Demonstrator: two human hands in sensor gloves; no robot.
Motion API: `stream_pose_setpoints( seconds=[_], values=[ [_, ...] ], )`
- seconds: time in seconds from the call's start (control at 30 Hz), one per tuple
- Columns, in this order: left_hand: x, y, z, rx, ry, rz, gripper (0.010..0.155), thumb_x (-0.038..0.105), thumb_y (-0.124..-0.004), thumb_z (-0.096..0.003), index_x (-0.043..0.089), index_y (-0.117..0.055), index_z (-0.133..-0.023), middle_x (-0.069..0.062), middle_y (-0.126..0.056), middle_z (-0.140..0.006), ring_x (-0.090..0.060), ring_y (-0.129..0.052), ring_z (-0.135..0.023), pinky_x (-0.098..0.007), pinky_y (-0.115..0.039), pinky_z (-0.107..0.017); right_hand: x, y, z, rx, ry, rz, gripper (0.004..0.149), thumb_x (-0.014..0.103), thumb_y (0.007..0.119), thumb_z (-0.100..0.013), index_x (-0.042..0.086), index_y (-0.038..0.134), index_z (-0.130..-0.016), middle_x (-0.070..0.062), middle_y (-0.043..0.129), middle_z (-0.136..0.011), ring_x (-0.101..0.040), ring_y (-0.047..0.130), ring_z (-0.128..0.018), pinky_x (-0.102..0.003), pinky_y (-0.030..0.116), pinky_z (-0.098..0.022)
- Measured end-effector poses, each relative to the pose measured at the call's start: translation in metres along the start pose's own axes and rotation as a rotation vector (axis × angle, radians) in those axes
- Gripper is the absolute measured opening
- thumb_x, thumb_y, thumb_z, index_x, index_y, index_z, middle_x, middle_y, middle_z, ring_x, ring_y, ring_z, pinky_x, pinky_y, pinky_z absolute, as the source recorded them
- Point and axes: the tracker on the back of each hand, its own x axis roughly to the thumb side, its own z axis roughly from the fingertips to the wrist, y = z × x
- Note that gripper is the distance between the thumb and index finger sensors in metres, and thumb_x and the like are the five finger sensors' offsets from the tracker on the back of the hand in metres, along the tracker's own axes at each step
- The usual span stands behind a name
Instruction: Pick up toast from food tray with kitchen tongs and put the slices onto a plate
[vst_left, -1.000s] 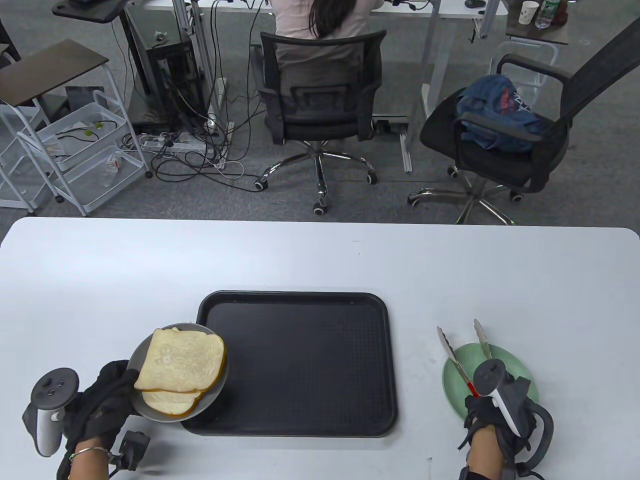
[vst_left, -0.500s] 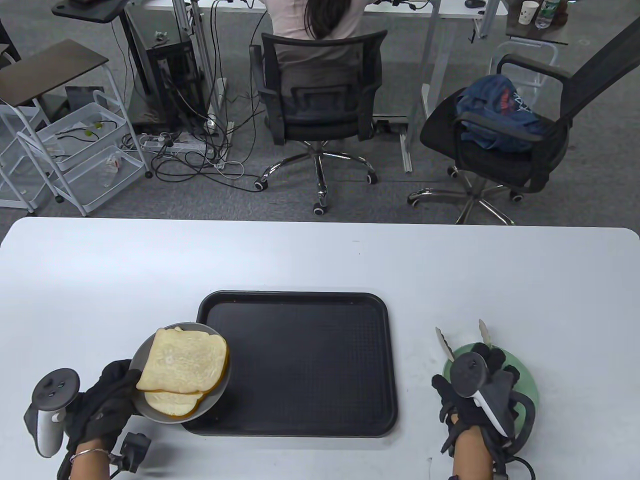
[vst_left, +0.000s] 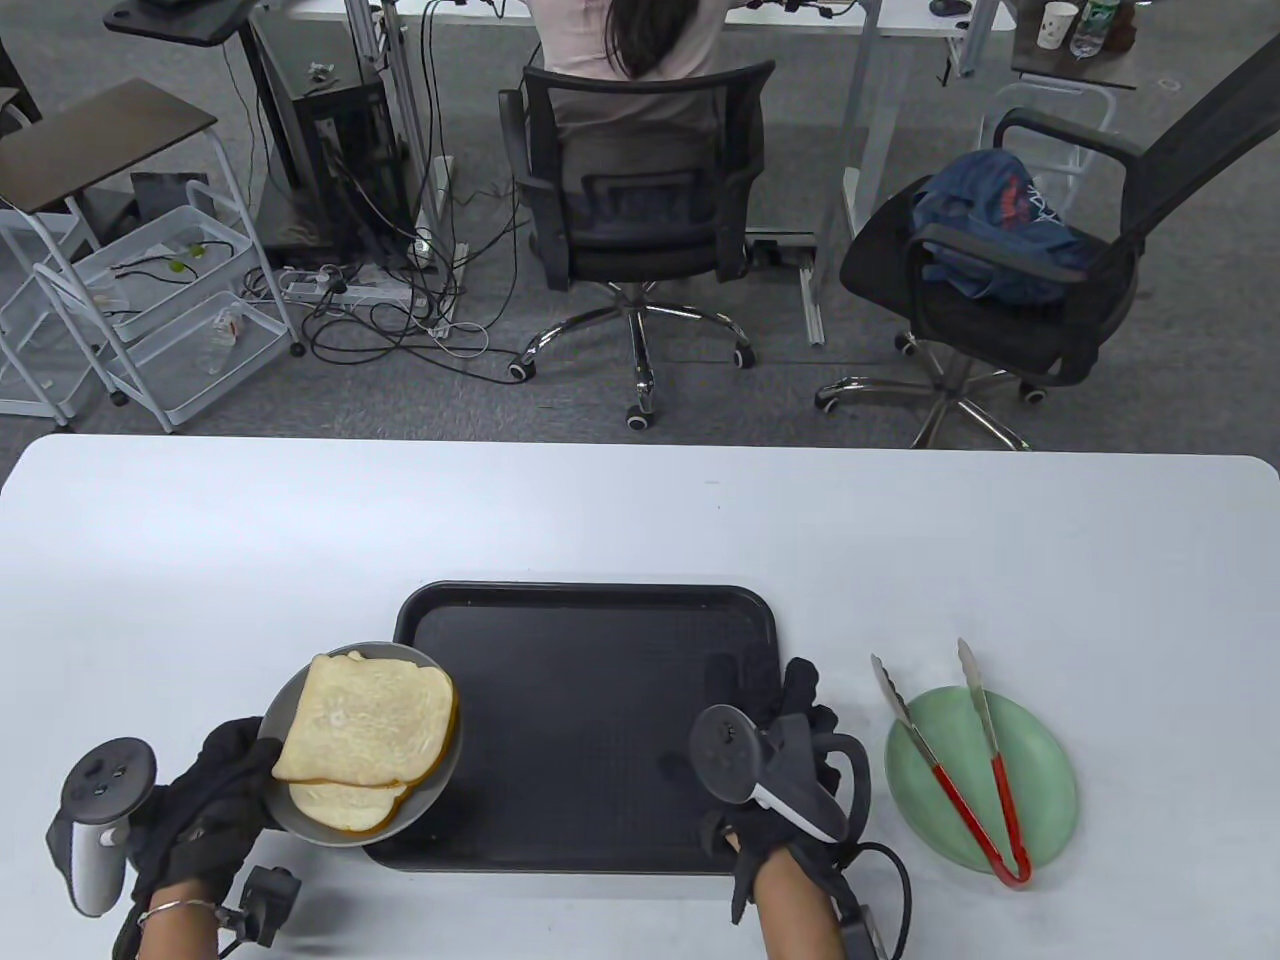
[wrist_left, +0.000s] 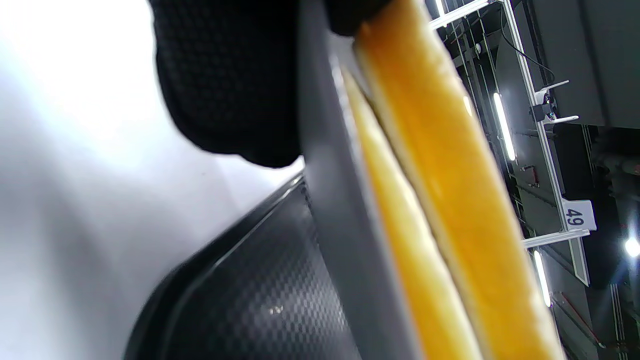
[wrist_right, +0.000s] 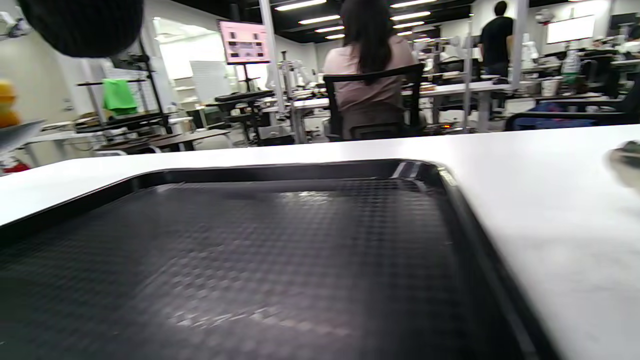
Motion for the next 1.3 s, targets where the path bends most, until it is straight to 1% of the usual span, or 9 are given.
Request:
stream_pose_setpoints(
  seconds=[0.1,0.2,0.33,0.47,0.67,0.9,1.1,1.2,1.3],
  values=[
    [0.0,0.0,0.0,0.001,0.003,0.0,0.052,0.032,-0.065,-0.0612,0.01,-0.054,-0.106,-0.012,-0.088,-0.085,-0.019,-0.11,-0.048,-0.021,-0.102,-0.033,0.011,0.013,0.002,-0.022,-0.052,0.044,0.098,0.063,0.073,-0.04,0.008,0.023,-0.104,-0.032,0.018,-0.108,-0.072,0.023,-0.086,-0.082,0.04,-0.052],
    [0.001,0.0,0.0,-0.001,0.007,-0.006,0.052,0.032,-0.065,-0.0613,0.01,-0.053,-0.107,-0.012,-0.087,-0.086,-0.02,-0.11,-0.049,-0.021,-0.101,-0.034,0.016,0.03,0.003,-0.011,-0.087,0.076,0.097,0.063,0.073,-0.04,0.008,0.024,-0.104,-0.032,0.019,-0.108,-0.072,0.024,-0.087,-0.082,0.039,-0.052],
    [0.001,-0.001,0.0,-0.009,0.013,-0.011,0.052,0.032,-0.065,-0.0615,0.01,-0.052,-0.107,-0.013,-0.086,-0.087,-0.02,-0.109,-0.05,-0.022,-0.101,-0.034,0.018,0.049,0.001,0.017,-0.126,0.053,0.097,0.063,0.072,-0.04,0.008,0.025,-0.104,-0.033,0.019,-0.108,-0.072,0.023,-0.086,-0.082,0.039,-0.052],
    [0.001,-0.002,-0.001,-0.019,0.018,-0.015,0.052,0.032,-0.065,-0.0615,0.01,-0.051,-0.107,-0.013,-0.086,-0.088,-0.021,-0.109,-0.051,-0.022,-0.101,-0.035,0.018,0.063,0.001,0.05,-0.171,0.068,0.096,0.062,0.072,-0.041,0.007,0.025,-0.104,-0.033,0.019,-0.108,-0.072,0.023,-0.086,-0.082,0.039,-0.052],
    [-0.004,0.002,-0.004,-0.01,0.045,0.024,0.053,0.032,-0.064,-0.0622,0.01,-0.049,-0.108,-0.013,-0.083,-0.09,-0.021,-0.108,-0.054,-0.022,-0.101,-0.038,0.018,0.065,0.004,0.056,-0.202,0.031,0.096,0.062,0.072,-0.041,0.007,0.024,-0.104,-0.033,0.019,-0.108,-0.072,0.023,-0.086,-0.081,0.039,-0.052],
    [-0.018,0.013,-0.012,0.012,0.121,0.112,0.055,0.032,-0.06,-0.0645,0.01,-0.039,-0.111,-0.013,-0.075,-0.097,-0.021,-0.105,-0.063,-0.021,-0.1,-0.046,0.019,0.071,0.004,0.081,-0.225,0.007,0.096,0.062,0.071,-0.041,0.006,0.024,-0.104,-0.033,0.019,-0.107,-0.072,0.023,-0.085,-0.081,0.039,-0.052],
    [-0.031,0.023,-0.015,0.094,0.172,0.177,0.058,0.032,-0.057,-0.0659,0.009,-0.029,-0.111,-0.014,-0.066,-0.102,-0.021,-0.101,-0.072,-0.021,-0.098,-0.053,0.017,0.072,0.004,0.087,-0.237,-0.029,0.096,0.062,0.071,-0.042,0.005,0.023,-0.104,-0.033,0.018,-0.107,-0.071,0.022,-0.085,-0.081,0.038,-0.052],
    [-0.039,0.026,-0.015,0.091,0.199,0.238,0.06,0.032,-0.055,-0.0669,0.009,-0.023,-0.111,-0.014,-0.06,-0.104,-0.021,-0.098,-0.078,-0.02,-0.096,-0.058,0.015,0.072,0.004,0.093,-0.241,-0.054,0.096,0.061,0.07,-0.042,0.005,0.023,-0.103,-0.034,0.017,-0.107,-0.071,0.022,-0.085,-0.081,0.038,-0.052],
    [-0.044,0.028,-0.015,0.141,0.234,0.228,0.06,0.031,-0.055,-0.067,0.008,-0.02,-0.11,-0.015,-0.058,-0.105,-0.022,-0.097,-0.08,-0.021,-0.096,-0.059,0.013,0.071,0.005,0.089,-0.249,-0.078,0.096,0.061,0.07,-0.042,0.005,0.022,-0.103,-0.034,0.017,-0.106,-0.071,0.019,-0.085,-0.081,0.038,-0.052]
  ],
)
